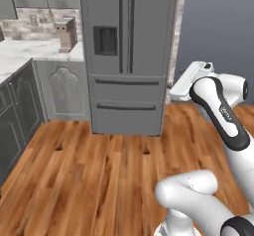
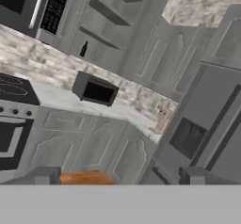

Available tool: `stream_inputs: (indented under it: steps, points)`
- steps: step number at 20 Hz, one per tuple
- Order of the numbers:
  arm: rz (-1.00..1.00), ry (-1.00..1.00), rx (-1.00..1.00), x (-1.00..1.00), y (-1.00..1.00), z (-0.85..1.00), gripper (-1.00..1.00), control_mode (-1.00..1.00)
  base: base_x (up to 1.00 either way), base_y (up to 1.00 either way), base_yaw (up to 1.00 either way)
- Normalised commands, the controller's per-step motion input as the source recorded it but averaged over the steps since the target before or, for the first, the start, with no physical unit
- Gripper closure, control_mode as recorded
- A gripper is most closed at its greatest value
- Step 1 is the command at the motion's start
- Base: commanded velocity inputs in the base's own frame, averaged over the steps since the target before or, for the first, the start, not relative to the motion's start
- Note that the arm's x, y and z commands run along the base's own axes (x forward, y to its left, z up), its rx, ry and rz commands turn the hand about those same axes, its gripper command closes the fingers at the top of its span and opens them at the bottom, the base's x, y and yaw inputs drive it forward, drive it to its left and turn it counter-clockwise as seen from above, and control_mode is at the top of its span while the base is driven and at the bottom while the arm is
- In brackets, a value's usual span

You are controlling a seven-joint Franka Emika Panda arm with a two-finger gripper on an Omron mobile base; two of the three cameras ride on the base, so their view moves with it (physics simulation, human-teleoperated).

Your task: Open the cabinet directly in front. Then move the beer and the cup to the dining counter with the jar on it.

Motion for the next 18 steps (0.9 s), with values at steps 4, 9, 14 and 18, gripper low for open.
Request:
stream_inputs:
  steps: [4, 9, 14, 18]
  points:
    - [0.0, 0.0, 0.0, 0.0, 0.0, 0.0, -1.0, 1.0, 1.0, 0.29, 0.1]
    - [0.0, 0.0, 0.0, 0.0, 0.0, 0.0, -1.0, 1.0, 1.0, 0.01, 0.35]
    - [0.0, 0.0, 0.0, 0.0, 0.0, 0.0, -1.0, 1.0, 1.0, 0.0, 0.38]
    - [0.0, 0.0, 0.0, 0.0, 0.0, 0.0, -1.0, 1.0, 1.0, -0.08, 0.31]
